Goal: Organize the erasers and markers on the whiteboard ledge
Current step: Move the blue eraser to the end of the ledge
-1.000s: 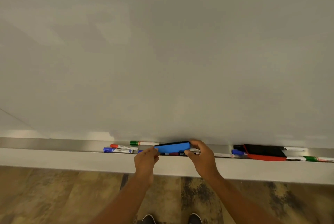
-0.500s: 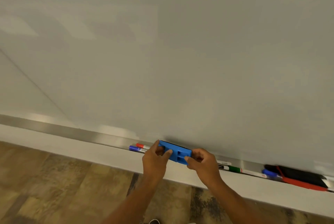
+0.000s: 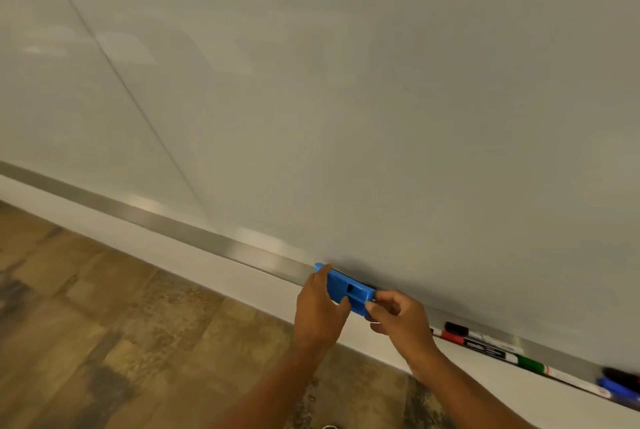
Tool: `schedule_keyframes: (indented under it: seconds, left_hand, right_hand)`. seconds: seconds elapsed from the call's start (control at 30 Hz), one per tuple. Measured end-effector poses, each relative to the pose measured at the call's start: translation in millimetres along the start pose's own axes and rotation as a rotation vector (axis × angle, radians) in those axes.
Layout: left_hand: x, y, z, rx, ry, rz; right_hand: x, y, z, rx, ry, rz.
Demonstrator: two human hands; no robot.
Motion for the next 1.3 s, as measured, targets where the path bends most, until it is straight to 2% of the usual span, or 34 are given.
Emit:
schedule_keyframes:
  seconds: [0.2, 0.37, 0.43, 0.57, 0.77, 1.13, 1.3]
  left_hand:
    - [-55, 59, 30, -0.066, 0.077, -0.125]
    - [-101, 98, 57, -0.279, 0.114, -0.212]
    - [-114, 106, 66, -0.331, 0.134, -0.203]
    - [-130, 114, 70, -0.345, 0.140, -0.185]
    - [-149, 114, 66, -0.341, 0.150, -0.153]
    - [-156, 110, 74, -0.382, 0.168, -0.195]
    - [-135, 89, 73, -0.271, 0.116, -0.234]
  right_hand:
    - [-2, 4, -6, 0.292, 0.115, -0.012]
    - [10, 32, -32, 0.876, 0.333, -0.088]
    - [15, 43, -45, 1.026, 0.323, -0.097]
    - [21, 59, -64, 1.174, 0.247, -0.080]
    - [27, 69, -71, 1.259, 0.207, -0.056]
    - [28, 80, -81, 1.203, 0.146, -0.095]
    - [28, 85, -90, 1.156, 0.111, -0.125]
Point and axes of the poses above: each hand's wrist, its own x-axis away from the middle knuckle, its own y-axis out of the back of the hand, z = x × y, the point moved 1 cm from there along -x, towards the middle knuckle, and after that the axes turned 11 degrees about y, right-handed, at the moved point
